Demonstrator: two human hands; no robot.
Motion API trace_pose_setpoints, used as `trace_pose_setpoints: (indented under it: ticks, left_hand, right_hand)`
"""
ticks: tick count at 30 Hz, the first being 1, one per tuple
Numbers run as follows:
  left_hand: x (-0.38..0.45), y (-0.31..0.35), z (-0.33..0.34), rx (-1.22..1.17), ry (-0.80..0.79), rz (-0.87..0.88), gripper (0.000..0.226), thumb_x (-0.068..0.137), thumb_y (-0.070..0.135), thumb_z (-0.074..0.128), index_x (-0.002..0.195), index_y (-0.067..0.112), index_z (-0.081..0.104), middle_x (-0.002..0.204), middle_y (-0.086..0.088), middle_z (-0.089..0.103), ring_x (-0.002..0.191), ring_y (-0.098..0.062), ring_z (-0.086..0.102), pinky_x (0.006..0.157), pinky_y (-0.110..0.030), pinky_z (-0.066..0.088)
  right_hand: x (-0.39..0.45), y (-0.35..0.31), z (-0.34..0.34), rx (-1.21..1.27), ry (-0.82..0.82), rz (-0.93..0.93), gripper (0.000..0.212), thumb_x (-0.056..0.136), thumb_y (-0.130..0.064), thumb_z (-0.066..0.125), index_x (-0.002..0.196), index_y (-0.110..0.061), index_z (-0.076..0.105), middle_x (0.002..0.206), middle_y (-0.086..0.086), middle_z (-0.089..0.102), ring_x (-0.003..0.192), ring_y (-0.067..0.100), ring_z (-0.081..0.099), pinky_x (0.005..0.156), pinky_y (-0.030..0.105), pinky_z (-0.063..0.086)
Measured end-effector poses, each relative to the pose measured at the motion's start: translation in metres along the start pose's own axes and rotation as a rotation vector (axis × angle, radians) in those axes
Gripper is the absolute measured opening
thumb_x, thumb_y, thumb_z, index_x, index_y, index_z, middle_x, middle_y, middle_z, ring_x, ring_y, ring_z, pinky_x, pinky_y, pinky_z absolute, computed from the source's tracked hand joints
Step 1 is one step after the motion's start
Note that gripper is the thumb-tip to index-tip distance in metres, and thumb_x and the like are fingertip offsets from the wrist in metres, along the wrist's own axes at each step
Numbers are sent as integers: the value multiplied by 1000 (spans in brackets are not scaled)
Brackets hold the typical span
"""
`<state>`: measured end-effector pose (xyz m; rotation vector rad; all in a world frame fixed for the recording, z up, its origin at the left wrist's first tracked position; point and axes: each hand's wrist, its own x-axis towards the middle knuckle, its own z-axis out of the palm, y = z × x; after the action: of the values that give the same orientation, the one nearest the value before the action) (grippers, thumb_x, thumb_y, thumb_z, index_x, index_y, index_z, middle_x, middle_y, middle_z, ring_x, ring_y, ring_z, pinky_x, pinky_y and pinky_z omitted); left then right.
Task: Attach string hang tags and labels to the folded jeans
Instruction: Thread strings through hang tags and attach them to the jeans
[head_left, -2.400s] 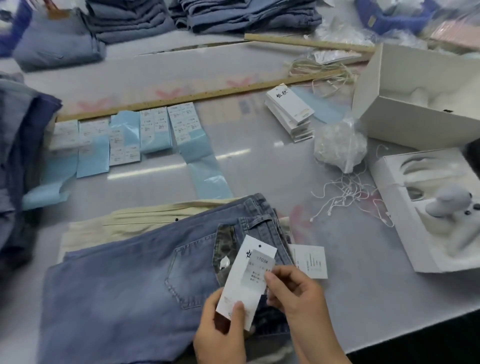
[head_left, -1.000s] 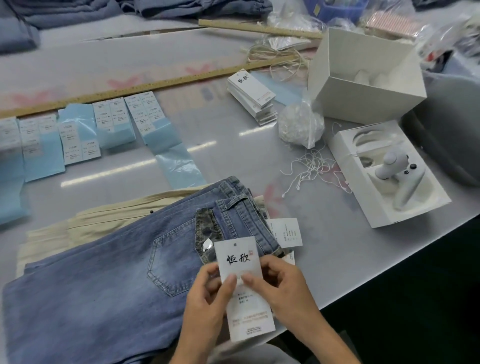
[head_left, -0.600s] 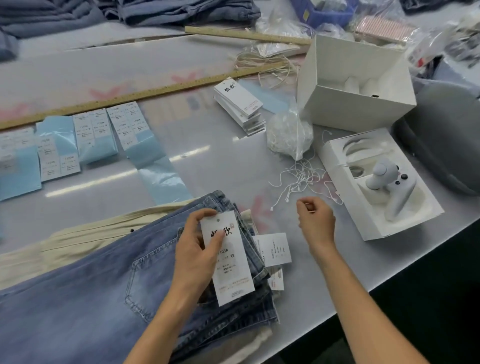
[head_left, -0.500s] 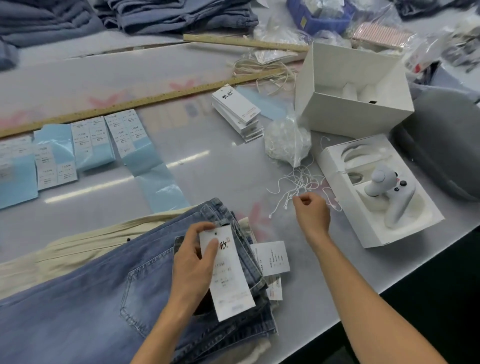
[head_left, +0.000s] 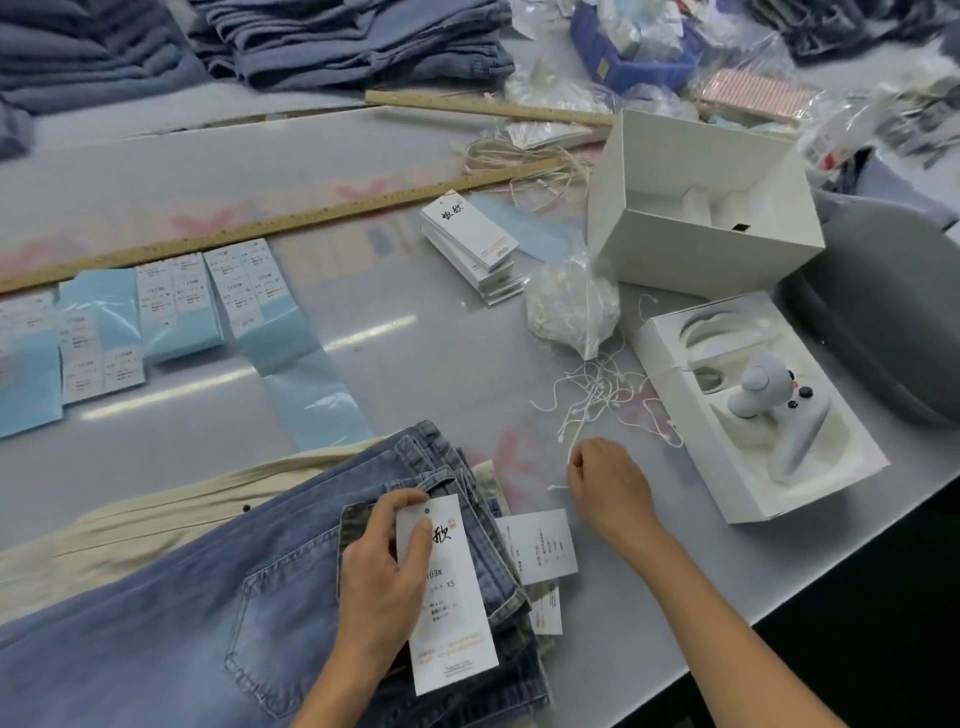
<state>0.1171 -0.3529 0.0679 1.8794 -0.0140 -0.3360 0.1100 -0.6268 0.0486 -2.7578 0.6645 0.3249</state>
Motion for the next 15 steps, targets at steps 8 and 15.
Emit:
trace_pose_setpoints:
  ticks: [8,15]
  left_hand:
    - [1,0,0,-37,54,-50,18,94,24,71,91,38,61,83,11,72,63,-12,71,46,-28,55]
    - [9,2,-5,-117,67,-171,24,93,20,74,81,36,60,80,4,73,65,-14,71,48,-26,54]
  right_hand:
    - [-35,54,-5,123,-21,102,14,93,-22,60,104,-27,53,90,-7,57,85,18,57,69,32,42]
    - [6,16,9,383,159,328,12,91,-17,67,101,-10,66,106,9,61,99,29,59,88,38,48]
